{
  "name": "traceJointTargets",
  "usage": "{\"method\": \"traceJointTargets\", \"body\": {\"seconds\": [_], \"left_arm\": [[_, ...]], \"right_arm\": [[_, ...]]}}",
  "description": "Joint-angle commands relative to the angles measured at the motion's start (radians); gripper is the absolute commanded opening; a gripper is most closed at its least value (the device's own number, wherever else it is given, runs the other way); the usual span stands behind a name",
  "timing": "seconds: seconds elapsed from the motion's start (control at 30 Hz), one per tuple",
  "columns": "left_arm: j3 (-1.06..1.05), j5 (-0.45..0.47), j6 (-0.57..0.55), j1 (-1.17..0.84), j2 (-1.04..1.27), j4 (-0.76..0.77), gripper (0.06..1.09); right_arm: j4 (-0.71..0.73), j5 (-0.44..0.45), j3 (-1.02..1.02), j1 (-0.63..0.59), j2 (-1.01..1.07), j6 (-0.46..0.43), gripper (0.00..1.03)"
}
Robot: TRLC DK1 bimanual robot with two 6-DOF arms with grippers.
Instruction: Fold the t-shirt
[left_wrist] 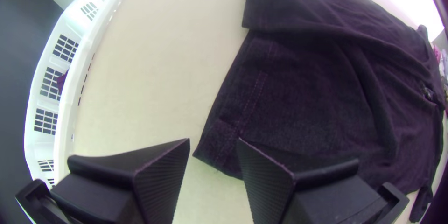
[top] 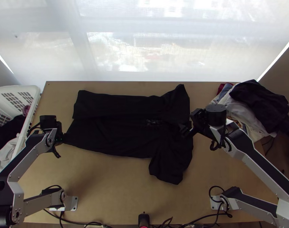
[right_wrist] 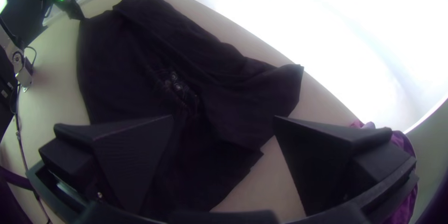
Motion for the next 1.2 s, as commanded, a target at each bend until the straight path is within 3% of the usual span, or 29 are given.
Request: {"method": "traceJointTargets", "body": {"seconds": [0.0,0.23,0.47,1.17], "left_arm": [[-0.026,-0.004,0.018,0.027,0.057,0.077,0.59],[-0.008,-0.004,0.02,0.032,0.126,0.106,0.58],[0.012,0.007,0.031,0.022,0.134,0.1,0.09],[0.068,0.007,0.02,0.016,-0.008,-0.079,0.09]], "right_arm": [[-0.057,0.0,-0.017,0.034,-0.046,-0.001,0.98],[-0.1,0.0,-0.02,0.059,-0.085,-0.004,0.98],[-0.121,0.002,-0.02,0.076,-0.103,-0.011,0.98],[-0.304,0.0,-0.116,0.238,-0.189,-0.022,0.98]]}}
